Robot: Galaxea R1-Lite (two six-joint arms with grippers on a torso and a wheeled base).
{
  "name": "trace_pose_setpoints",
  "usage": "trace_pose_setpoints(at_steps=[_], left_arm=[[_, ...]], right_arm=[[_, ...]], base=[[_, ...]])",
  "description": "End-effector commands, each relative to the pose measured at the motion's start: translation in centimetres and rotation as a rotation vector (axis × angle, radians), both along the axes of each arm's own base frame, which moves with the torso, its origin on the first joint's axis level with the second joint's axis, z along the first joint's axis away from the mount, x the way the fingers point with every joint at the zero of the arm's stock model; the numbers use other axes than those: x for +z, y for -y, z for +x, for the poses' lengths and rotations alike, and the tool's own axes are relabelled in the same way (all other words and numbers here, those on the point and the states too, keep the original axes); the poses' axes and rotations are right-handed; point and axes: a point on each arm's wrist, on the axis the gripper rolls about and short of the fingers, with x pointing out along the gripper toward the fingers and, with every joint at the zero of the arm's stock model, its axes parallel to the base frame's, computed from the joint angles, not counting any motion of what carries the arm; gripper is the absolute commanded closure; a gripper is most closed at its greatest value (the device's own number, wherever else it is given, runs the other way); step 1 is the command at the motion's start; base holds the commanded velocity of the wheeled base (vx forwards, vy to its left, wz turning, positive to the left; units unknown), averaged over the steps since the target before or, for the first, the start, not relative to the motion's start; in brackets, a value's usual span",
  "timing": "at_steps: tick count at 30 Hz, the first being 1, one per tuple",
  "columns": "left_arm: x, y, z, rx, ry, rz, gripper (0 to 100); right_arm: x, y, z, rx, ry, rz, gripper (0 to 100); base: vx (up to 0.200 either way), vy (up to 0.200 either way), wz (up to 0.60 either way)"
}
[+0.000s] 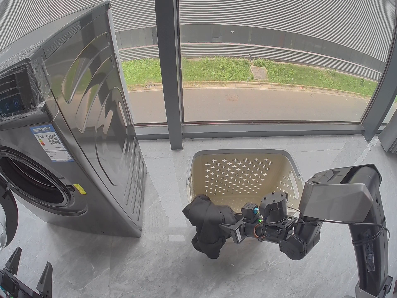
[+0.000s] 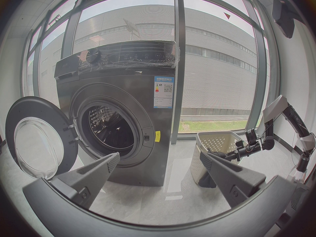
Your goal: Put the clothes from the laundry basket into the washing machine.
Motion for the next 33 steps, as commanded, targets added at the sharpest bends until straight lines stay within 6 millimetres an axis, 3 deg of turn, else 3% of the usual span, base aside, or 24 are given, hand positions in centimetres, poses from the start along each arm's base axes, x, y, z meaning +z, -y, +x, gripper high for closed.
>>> trace_pose_setpoints(at_steps=[1, 9, 15, 21, 33], left_arm=[[-0.5, 0.0, 0.0, 0.001, 0.0, 0.0, 0], [-0.5, 0.0, 0.0, 0.001, 0.0, -0.002, 0], [-0.5, 0.0, 0.0, 0.001, 0.0, 0.0, 0], [-0.5, 0.0, 0.0, 0.001, 0.0, 0.0, 0], [-0.5, 0.0, 0.0, 0.001, 0.0, 0.0, 0]], right_arm=[[0.3, 0.0, 0.0, 0.005, 0.007, 0.004, 100], [1.4, 0.2, -0.7, 0.008, 0.024, 0.019, 100], [3.8, 0.6, -1.8, 0.011, 0.051, 0.038, 100], [9.1, 2.0, -4.0, 0.0, 0.133, 0.095, 100], [16.6, 4.1, -7.9, -0.048, 0.323, 0.259, 100]], base=[[0.0, 0.0, 0.0], [0.0, 0.0, 0.0], [0.0, 0.0, 0.0], [0.0, 0.0, 0.0], [0.0, 0.0, 0.0]])
